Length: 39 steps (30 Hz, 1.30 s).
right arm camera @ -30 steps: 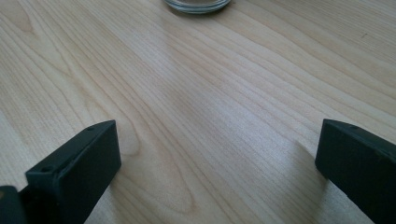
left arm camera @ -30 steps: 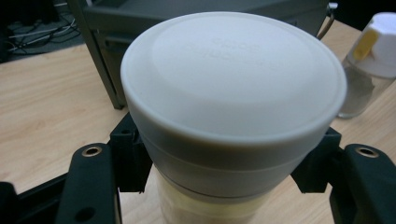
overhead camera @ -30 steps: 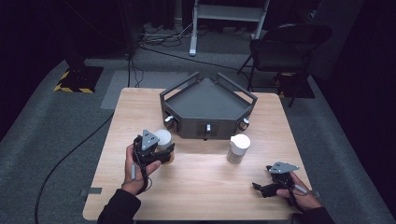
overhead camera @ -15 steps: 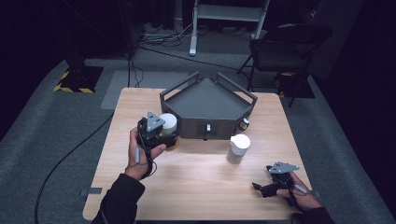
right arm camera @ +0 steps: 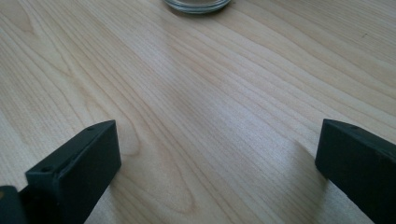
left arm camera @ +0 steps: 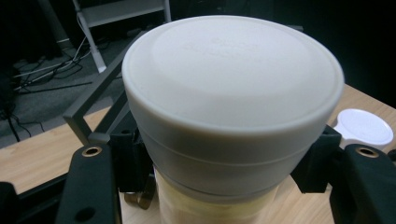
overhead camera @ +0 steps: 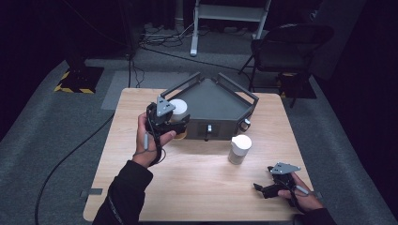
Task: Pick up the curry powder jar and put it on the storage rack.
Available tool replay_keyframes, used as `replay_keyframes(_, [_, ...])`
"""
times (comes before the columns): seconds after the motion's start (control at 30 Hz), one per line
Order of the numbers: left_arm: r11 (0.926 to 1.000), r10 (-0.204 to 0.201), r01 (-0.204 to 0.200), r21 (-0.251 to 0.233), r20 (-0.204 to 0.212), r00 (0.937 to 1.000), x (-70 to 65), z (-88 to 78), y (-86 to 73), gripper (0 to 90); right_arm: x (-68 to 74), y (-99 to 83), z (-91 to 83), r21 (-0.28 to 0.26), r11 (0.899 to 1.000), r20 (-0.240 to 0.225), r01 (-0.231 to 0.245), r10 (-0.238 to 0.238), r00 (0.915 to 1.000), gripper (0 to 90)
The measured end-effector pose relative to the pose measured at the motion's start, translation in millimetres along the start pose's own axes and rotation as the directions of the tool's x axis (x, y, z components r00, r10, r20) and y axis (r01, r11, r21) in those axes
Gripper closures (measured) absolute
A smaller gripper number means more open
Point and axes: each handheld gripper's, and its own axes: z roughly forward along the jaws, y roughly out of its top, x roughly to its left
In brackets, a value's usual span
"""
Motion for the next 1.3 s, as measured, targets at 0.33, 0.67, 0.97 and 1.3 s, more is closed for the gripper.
replay_keyframes(0.33, [0.9995, 0.000, -0.001, -0.031, -0.024, 0.9997, -8.5, 18.2, 26.0, 34.8, 0.0, 0.0, 0.0, 0.000, 1.000, 0.000, 0.000, 0.000, 1.0000, 0.0])
replay_keyframes(0.67, [0.9989, 0.007, -0.008, -0.046, -0.024, 0.9997, -12.9, 37.7, 47.0, 34.8, -0.4, -0.4, -0.2, 0.000, 1.000, -0.001, 0.002, -0.002, 1.0000, 0.0])
replay_keyframes(0.97, [0.9981, 0.017, -0.020, -0.058, -0.047, 0.9987, -11.7, 58.5, 55.7, 34.8, -0.3, -0.4, -0.4, 0.000, 1.000, -0.002, 0.000, 0.000, 1.0000, 0.0])
replay_keyframes(1.3, [0.9986, -0.006, 0.004, -0.053, -0.050, 0.9987, -3.8, 81.9, 60.1, 34.8, -0.4, -0.5, -0.4, -0.001, 1.000, -0.001, 0.001, -0.001, 1.0000, 0.0])
